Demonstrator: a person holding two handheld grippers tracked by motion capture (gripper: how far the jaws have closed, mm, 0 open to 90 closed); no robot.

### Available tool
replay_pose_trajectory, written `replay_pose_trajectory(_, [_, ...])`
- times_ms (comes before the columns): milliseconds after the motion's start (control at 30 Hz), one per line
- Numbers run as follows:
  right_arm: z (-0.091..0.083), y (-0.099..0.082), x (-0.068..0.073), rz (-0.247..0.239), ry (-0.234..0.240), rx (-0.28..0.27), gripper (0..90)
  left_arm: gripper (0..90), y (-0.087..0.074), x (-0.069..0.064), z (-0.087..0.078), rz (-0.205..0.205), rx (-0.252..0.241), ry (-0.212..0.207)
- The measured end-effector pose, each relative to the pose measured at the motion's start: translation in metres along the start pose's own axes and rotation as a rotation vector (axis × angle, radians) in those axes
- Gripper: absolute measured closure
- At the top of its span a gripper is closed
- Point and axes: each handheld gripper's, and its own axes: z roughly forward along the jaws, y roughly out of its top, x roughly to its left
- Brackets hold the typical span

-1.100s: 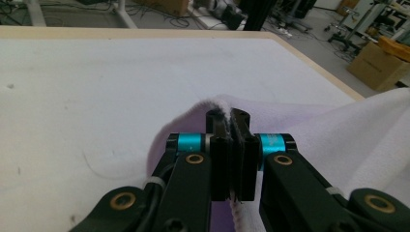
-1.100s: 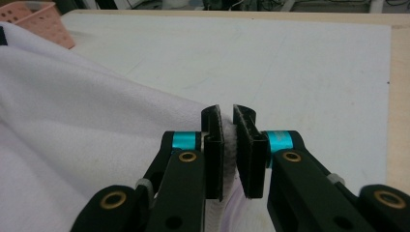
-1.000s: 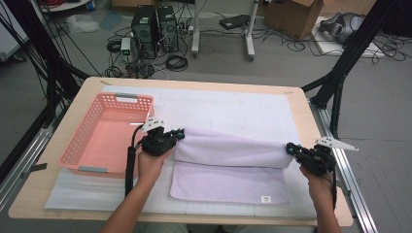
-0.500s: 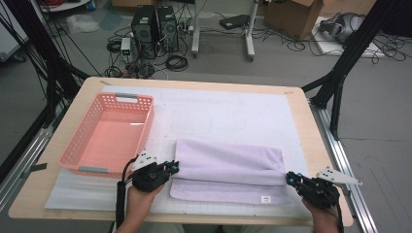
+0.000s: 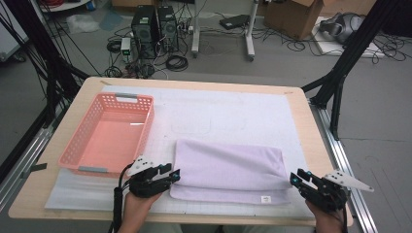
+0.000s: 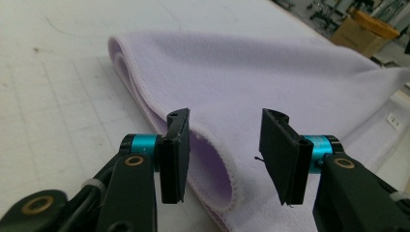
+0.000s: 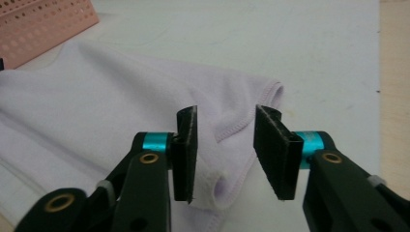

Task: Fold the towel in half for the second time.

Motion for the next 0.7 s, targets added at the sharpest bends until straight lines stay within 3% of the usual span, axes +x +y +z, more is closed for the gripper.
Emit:
replay_pose_trajectory(167, [0.025,-0.003,0.01,-0.046,0.019,0.128,67.8,61.9,-0.006,-0.005,0.01,0.054,0.095,0.03])
replay_pose_trajectory(267, [0.032,-0.009,0.013,-0.101,0.002,0.19,76.6,80.2,-0.008,-0.007,0.012,0.081,0.111,0.039])
replay_pose_trajectory(333, [0.033,-0.013,0.013,-0.098,0.016,0.221,83.5,86.5,-0.009,-0.008,0.01,0.096,0.103,0.04])
replay_pose_trajectory(433, [0.025,-0.012,0.013,-0.084,0.039,0.231,84.5,86.9,-0.008,-0.006,0.004,0.078,0.081,0.018])
replay_pose_trajectory(633, [0.006,-0.009,0.009,-0.049,0.096,0.195,82.5,86.9,-0.008,-0.003,-0.013,0.057,0.039,-0.055])
replay_pose_trajectory(700, [0.003,-0.009,0.007,-0.035,0.138,0.216,74.5,86.7,-0.01,-0.002,-0.016,0.054,0.045,-0.086])
